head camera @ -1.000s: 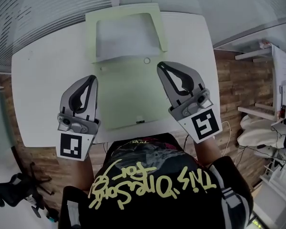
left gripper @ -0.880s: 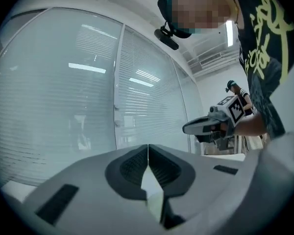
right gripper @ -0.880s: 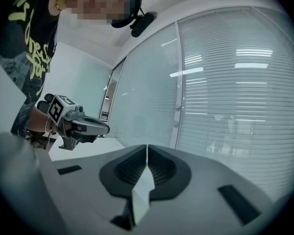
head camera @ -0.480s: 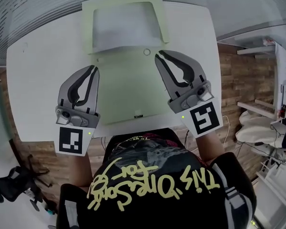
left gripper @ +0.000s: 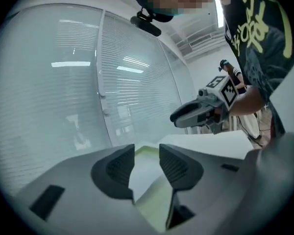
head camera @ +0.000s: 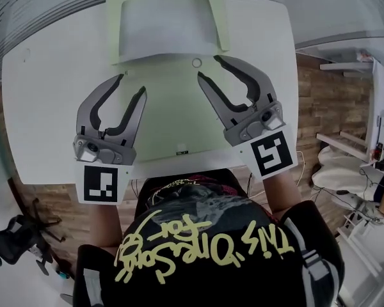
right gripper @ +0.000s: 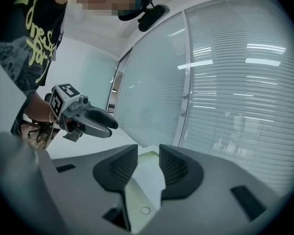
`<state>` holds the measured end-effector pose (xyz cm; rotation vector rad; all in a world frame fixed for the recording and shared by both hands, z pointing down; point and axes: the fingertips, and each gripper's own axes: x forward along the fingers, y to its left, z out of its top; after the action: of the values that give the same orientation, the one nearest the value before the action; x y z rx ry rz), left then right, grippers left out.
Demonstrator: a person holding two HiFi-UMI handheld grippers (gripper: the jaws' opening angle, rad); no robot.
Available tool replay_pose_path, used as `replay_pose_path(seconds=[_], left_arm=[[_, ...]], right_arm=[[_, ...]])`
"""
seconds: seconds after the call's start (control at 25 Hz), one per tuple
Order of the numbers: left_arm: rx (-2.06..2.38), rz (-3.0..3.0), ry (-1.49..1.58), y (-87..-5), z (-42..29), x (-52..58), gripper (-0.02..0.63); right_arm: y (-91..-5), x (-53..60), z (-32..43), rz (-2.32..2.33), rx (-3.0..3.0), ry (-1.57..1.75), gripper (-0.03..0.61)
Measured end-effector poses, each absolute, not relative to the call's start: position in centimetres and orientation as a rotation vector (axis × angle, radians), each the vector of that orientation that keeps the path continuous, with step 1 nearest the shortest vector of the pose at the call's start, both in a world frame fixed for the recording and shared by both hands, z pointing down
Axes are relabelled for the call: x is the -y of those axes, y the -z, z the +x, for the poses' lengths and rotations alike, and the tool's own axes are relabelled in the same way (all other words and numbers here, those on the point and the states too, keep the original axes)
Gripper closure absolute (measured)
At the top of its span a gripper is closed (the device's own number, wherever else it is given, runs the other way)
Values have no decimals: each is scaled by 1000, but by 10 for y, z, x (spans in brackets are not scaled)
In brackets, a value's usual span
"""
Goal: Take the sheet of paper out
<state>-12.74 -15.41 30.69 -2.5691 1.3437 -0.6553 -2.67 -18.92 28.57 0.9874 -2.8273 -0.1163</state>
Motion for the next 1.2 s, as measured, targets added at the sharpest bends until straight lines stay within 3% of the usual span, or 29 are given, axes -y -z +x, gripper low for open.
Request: replay_pose_path(seconds=[0.32,1.2], left_arm=[[-1330,-2406,787,-314,-125,167,465],[-1410,-2294,1008,-379,-133,176,449]], right_arm=[[-330,189,-20,810,2490,356,452],[-377,198,-41,792,2426,547,449]])
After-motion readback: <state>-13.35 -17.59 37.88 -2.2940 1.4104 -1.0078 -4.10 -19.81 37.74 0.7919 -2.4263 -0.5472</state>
